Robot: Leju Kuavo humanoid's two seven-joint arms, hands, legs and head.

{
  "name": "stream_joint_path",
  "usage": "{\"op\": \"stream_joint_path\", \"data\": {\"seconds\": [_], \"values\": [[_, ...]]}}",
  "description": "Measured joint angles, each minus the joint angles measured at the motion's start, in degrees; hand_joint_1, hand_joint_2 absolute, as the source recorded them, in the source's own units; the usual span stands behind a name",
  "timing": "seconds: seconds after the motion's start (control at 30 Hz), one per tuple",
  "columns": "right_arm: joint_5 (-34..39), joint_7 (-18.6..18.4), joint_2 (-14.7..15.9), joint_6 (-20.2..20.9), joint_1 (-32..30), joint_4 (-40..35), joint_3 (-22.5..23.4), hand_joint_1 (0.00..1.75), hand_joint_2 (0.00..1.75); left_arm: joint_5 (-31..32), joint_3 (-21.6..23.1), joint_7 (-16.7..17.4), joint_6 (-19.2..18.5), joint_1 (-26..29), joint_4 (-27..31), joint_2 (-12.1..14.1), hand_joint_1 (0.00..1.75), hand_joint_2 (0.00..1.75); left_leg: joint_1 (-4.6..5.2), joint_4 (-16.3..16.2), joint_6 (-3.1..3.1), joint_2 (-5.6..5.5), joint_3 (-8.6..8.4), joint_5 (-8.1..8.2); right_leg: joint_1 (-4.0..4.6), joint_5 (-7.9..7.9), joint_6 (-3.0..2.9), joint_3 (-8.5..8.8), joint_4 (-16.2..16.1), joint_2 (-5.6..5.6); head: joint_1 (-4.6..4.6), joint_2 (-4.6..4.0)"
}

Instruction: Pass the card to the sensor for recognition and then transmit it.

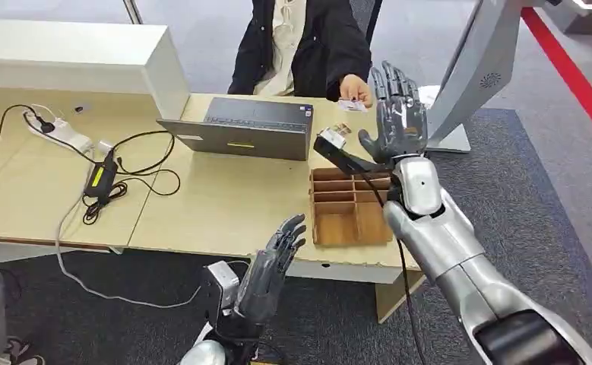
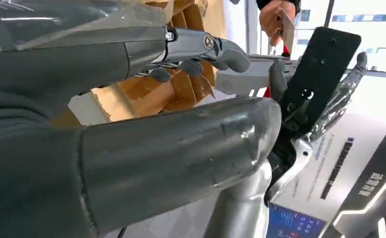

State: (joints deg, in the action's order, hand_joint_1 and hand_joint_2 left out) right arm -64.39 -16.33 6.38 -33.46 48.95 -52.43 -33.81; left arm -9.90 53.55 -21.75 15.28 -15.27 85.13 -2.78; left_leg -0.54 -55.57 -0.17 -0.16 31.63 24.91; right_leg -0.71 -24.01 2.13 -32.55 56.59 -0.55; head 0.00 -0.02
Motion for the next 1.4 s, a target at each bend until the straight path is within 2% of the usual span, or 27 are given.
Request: {"op": "stream_joint_path", "data": {"seconds": [0.33,0.7,0.73,0.8,0.9,0.97,1.03,1.4], "values": [[1.11,-0.63,-3.10,0.11,5.21,12.17,-1.46,0.00,1.75,-0.72,0.46,-0.17,0.90,-0.13,0.00,0.17,0.00,0.00,0.00,0.00,0.00,0.00,0.01,0.00,0.00,0.00,0.00,-0.02,0.00,0.00,0.00,0.00],[2.05,-0.63,-4.68,0.02,7.27,18.44,-2.14,0.00,1.75,-0.81,0.66,-0.09,1.07,-0.13,0.00,0.26,0.00,0.00,0.00,-0.01,0.00,0.00,0.01,0.00,0.00,0.00,0.00,-0.04,0.00,0.01,0.00,0.00],[2.16,-0.59,-4.81,-0.02,7.37,18.83,-2.16,1.48,1.75,-0.81,0.77,-0.06,1.07,-0.13,0.00,0.31,0.00,0.00,0.00,-0.01,0.00,0.00,0.00,0.00,0.00,0.00,0.00,-0.04,0.00,0.01,-0.02,0.00],[2.43,-0.28,-4.98,-0.26,7.54,19.51,-2.25,1.75,1.75,-0.87,0.96,0.02,1.18,-0.13,0.00,0.33,0.00,0.00,0.00,-0.01,0.00,0.00,0.01,0.00,0.00,0.00,0.00,-0.04,0.00,0.01,0.00,0.00],[3.62,0.33,-5.29,-0.72,7.78,20.32,-2.34,1.75,1.75,-0.94,1.20,0.13,1.53,-0.13,0.00,0.37,0.00,0.00,0.00,-0.01,0.00,0.00,0.01,0.00,0.00,0.00,0.00,-0.04,0.00,0.01,0.00,0.00],[4.85,0.94,-5.46,-1.07,7.93,20.78,-2.38,1.66,1.75,-0.94,1.31,0.15,1.53,-0.12,0.00,0.39,0.00,0.00,0.00,-0.01,0.00,0.00,0.00,0.00,0.00,0.00,0.00,-0.04,0.00,0.01,0.00,0.00],[5.44,1.29,-5.64,-1.38,8.09,21.17,-2.40,1.75,1.75,-0.94,1.33,0.15,1.55,-0.11,0.00,0.44,0.00,0.00,0.00,-0.01,0.00,0.01,0.00,0.00,0.00,0.00,0.00,-0.04,0.00,0.01,0.00,0.00],[8.09,2.10,-5.90,-3.39,8.41,22.53,-2.82,1.75,1.75,-0.59,1.49,0.72,1.55,0.21,0.00,0.63,0.00,0.00,0.00,-0.01,0.00,0.01,0.00,0.00,0.00,0.00,0.00,-0.04,0.00,0.01,0.00,0.00]]}}
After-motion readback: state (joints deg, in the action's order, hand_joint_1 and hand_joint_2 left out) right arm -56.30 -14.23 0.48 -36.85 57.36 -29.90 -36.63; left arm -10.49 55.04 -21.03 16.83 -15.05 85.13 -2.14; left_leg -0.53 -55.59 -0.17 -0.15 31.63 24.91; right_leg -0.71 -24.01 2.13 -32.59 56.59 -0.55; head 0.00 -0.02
